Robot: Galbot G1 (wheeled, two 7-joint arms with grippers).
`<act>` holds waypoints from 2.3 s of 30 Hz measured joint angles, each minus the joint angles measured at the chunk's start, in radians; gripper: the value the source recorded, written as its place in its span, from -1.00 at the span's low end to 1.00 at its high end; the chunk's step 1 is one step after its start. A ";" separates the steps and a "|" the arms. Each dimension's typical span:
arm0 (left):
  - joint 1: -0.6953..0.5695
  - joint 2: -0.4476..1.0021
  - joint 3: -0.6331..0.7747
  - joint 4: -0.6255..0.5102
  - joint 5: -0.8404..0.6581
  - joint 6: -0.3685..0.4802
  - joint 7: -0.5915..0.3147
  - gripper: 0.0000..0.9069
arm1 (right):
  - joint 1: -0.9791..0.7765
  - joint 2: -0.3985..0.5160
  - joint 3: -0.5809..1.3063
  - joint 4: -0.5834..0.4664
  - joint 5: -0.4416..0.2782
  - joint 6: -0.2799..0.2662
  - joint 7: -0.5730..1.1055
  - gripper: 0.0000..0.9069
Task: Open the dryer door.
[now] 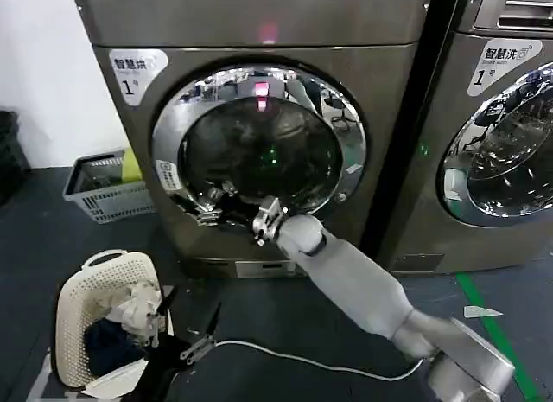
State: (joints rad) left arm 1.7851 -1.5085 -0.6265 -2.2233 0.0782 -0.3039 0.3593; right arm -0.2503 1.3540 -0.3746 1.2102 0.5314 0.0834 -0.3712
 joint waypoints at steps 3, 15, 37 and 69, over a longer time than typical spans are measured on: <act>0.002 -0.001 -0.001 0.000 0.001 -0.001 0.000 1.00 | 0.015 0.017 -0.012 -0.017 0.000 0.000 -0.007 1.00; 0.012 -0.005 -0.006 -0.006 -0.001 -0.007 0.000 1.00 | 0.082 0.098 -0.029 -0.122 -0.005 0.014 -0.045 1.00; -0.034 0.019 -0.077 0.028 -0.079 0.019 -0.005 1.00 | 0.055 0.001 -0.063 -0.060 0.057 0.055 -0.393 1.00; -0.240 0.142 -0.338 0.090 -0.260 0.209 0.028 1.00 | -0.318 -0.456 0.228 0.479 0.174 0.098 -0.830 1.00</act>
State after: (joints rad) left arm 1.5455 -1.3668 -0.9642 -2.1330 -0.1820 -0.0952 0.3874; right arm -0.5679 0.8981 -0.1465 1.6895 0.7050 0.1813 -1.2009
